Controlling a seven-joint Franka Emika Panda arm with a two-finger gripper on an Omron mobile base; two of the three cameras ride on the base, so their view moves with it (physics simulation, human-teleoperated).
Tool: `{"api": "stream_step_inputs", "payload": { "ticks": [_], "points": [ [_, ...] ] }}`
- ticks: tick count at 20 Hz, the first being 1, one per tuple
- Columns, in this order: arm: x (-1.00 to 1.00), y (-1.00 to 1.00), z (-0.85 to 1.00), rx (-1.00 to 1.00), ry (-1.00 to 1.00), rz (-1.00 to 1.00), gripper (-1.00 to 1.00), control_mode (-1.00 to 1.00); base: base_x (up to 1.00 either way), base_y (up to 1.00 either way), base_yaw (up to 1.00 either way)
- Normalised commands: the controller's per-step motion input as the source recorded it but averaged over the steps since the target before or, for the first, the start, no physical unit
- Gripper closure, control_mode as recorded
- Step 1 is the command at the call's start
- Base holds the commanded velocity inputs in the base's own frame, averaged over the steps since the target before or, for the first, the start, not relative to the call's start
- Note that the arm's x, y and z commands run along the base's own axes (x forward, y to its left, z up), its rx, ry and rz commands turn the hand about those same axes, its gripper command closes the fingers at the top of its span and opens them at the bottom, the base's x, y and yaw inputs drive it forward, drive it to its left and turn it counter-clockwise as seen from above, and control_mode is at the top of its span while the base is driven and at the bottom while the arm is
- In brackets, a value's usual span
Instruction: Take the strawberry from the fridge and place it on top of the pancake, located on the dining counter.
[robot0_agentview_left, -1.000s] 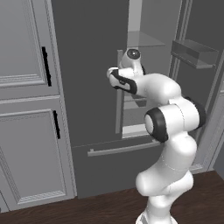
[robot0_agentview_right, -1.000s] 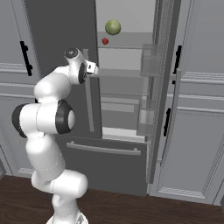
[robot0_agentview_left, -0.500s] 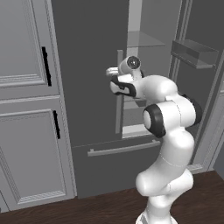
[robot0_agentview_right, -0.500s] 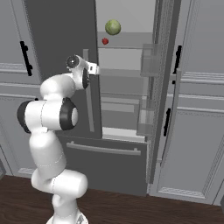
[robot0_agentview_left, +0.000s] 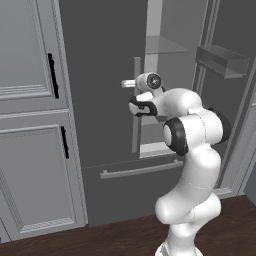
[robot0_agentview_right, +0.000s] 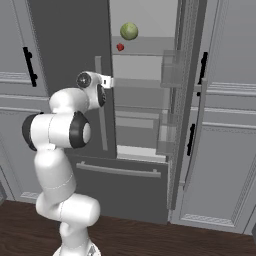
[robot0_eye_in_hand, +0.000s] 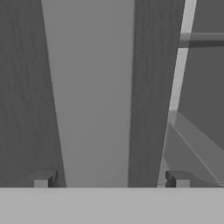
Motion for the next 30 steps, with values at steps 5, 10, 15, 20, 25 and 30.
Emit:
{"api": "stream_step_inputs", "payload": {
  "ticks": [5, 10, 15, 20, 25, 30],
  "points": [
    [-0.03, 0.08, 0.0, 0.0, 0.01, -0.06, 1.0, -1.0, 0.0, 0.0, 0.0],
    [-0.54, 0.23, 0.0, -0.02, 0.02, -0.2, 1.0, -1.0, 0.0, 0.0, 0.0],
    [-0.84, 0.24, 0.0, -0.02, 0.02, -0.29, 1.0, -1.0, 0.0, 0.0, 0.0],
    [-1.0, 0.37, 0.0, 0.0, 0.06, -0.27, 1.0, -1.0, 0.0, 0.0, 0.0],
    [-1.0, 0.21, 0.0, 0.0, 0.01, -0.23, 1.0, -1.0, 0.0, 0.0, 0.0],
    [-1.0, 0.17, 0.0, 0.0, 0.0, -0.19, 1.0, -1.0, 0.0, 0.0, 0.0]
  ]
}}
